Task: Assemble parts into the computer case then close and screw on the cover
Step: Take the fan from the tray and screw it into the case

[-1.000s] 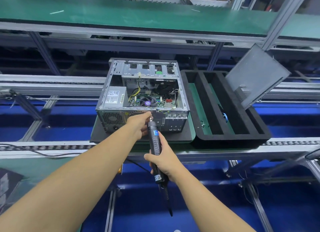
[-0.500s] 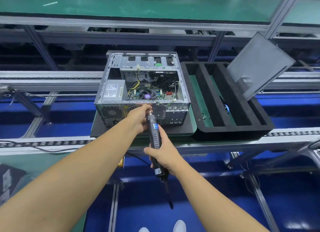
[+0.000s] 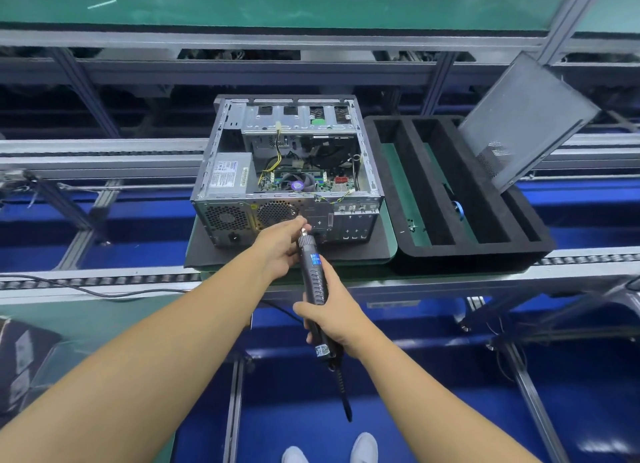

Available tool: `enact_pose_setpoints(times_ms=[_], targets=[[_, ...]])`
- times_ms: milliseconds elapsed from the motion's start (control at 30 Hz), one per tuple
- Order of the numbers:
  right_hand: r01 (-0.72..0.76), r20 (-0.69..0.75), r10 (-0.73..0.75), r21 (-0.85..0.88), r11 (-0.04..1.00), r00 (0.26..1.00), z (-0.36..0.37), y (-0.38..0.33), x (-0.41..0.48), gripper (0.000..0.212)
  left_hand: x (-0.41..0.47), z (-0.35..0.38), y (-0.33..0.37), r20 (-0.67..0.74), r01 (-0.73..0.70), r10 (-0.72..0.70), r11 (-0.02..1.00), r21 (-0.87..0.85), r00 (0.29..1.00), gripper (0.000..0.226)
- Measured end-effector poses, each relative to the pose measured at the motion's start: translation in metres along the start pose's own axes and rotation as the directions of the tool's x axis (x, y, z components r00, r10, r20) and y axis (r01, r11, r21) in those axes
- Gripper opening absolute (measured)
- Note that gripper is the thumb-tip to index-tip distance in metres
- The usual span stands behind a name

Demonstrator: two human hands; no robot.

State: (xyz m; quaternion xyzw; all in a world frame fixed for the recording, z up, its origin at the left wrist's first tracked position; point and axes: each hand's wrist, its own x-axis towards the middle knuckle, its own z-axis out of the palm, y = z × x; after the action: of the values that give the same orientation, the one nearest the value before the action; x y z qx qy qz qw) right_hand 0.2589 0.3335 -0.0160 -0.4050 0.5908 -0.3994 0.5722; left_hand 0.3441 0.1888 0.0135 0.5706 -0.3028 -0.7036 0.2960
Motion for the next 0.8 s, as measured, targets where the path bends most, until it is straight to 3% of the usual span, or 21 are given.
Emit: enact_pose_setpoints(times_ms=[800], targets=[[0.036,-0.010,-0.036,0.026,0.999,0.999,-0.006,-0.010,0.016,0.098,0.006,0.008,0.020,-0.007,-0.037,0.037,0.999,-0.010,0.999,0.023]])
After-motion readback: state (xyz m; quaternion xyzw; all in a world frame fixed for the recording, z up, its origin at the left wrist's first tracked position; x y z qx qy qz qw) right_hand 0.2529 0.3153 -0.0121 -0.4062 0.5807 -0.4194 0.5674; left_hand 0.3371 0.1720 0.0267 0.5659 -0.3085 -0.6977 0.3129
